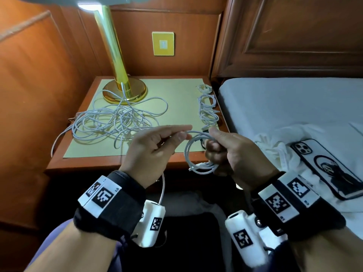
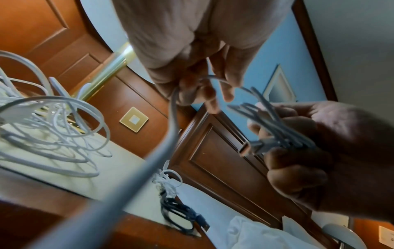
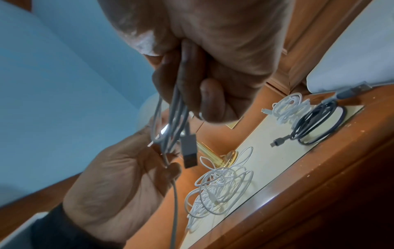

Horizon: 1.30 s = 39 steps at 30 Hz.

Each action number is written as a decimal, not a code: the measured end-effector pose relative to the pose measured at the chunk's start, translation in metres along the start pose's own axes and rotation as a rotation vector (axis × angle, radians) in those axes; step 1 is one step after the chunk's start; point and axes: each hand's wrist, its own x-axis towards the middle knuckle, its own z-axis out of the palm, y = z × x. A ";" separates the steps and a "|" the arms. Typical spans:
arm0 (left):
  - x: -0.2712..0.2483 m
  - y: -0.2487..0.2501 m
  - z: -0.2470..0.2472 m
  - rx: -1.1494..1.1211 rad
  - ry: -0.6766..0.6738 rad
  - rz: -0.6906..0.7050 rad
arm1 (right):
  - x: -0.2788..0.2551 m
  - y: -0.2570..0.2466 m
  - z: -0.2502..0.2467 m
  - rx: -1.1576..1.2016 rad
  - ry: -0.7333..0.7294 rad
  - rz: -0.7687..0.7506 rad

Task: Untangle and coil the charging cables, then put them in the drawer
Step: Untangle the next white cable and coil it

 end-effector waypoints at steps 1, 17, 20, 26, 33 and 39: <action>0.000 0.001 0.001 -0.011 -0.009 -0.006 | -0.001 -0.001 0.000 0.021 -0.003 0.021; 0.002 0.008 0.007 -0.382 -0.057 -0.330 | 0.000 0.000 -0.004 0.132 -0.054 -0.030; 0.004 -0.001 0.003 -0.197 0.026 -0.258 | -0.003 -0.001 -0.003 0.137 -0.078 -0.044; -0.001 0.005 0.012 -0.381 0.040 -0.382 | 0.004 0.004 -0.001 0.083 -0.039 -0.095; -0.004 0.010 0.019 -0.687 0.044 -0.523 | 0.015 0.013 -0.001 -0.126 0.092 -0.256; -0.006 0.009 0.025 -0.699 0.023 -0.469 | 0.017 0.019 -0.001 -0.450 0.196 -0.335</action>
